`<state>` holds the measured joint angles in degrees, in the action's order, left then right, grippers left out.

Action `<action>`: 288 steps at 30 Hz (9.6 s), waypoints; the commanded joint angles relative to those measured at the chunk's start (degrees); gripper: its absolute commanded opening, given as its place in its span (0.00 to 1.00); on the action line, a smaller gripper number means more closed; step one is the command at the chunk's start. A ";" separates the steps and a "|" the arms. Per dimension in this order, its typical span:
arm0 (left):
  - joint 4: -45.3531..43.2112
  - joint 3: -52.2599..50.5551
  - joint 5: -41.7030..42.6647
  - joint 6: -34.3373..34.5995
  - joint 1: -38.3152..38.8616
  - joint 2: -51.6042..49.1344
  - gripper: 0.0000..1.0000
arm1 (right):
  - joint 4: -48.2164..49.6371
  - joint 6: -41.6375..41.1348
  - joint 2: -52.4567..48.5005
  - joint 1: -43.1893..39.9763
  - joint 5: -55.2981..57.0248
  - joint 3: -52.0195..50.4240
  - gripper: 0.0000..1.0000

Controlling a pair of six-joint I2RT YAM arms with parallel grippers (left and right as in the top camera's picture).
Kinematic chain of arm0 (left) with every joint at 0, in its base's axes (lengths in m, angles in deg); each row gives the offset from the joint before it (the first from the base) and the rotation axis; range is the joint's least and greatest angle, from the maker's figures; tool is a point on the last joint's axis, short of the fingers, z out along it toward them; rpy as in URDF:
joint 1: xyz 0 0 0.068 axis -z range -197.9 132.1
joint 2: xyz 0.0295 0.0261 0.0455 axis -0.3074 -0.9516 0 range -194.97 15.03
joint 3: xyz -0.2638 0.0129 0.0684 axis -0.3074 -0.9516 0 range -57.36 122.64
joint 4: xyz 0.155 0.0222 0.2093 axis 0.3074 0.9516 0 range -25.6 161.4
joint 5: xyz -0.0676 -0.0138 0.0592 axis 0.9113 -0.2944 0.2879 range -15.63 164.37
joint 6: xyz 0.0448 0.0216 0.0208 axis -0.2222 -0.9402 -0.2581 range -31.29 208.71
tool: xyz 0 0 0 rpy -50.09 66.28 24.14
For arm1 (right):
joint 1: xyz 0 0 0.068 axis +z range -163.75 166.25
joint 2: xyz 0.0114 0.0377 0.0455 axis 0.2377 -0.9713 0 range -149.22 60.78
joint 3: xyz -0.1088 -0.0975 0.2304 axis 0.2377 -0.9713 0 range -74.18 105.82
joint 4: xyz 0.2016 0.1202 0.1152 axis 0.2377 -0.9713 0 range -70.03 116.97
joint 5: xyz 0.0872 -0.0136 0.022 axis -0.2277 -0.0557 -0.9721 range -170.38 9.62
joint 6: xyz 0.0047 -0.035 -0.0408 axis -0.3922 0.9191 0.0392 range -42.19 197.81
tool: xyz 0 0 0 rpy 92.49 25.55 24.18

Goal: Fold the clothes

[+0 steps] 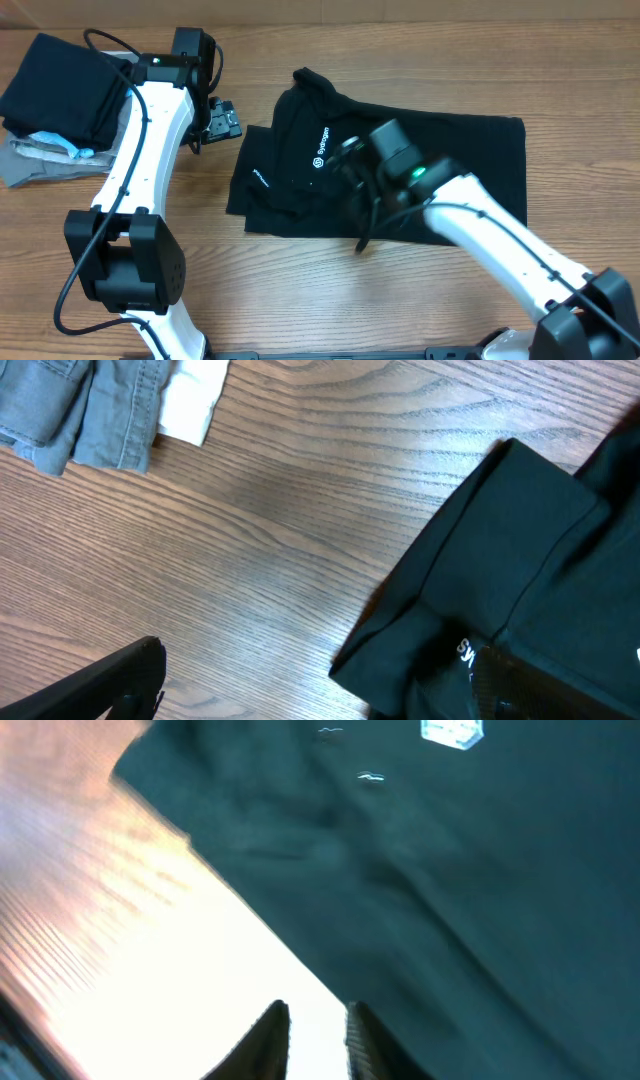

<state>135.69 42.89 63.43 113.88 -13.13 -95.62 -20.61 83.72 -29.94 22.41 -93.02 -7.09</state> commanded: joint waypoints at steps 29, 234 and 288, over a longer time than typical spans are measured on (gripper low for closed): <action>0.00 1.27 0.44 0.76 0.02 -0.24 1.00 | 23.50 11.10 -12.20 9.62 8.11 -5.35 0.62; 0.00 1.27 0.44 0.79 0.02 -0.24 1.00 | -8.57 -31.45 3.19 -10.84 14.99 -0.20 0.09; 0.00 1.27 0.44 0.76 0.02 -0.24 1.00 | -8.24 -28.41 -0.44 -30.14 15.50 0.92 0.04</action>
<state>135.58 42.89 63.45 113.88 -13.13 -95.62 -25.85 54.06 -36.83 -7.77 -77.15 -8.56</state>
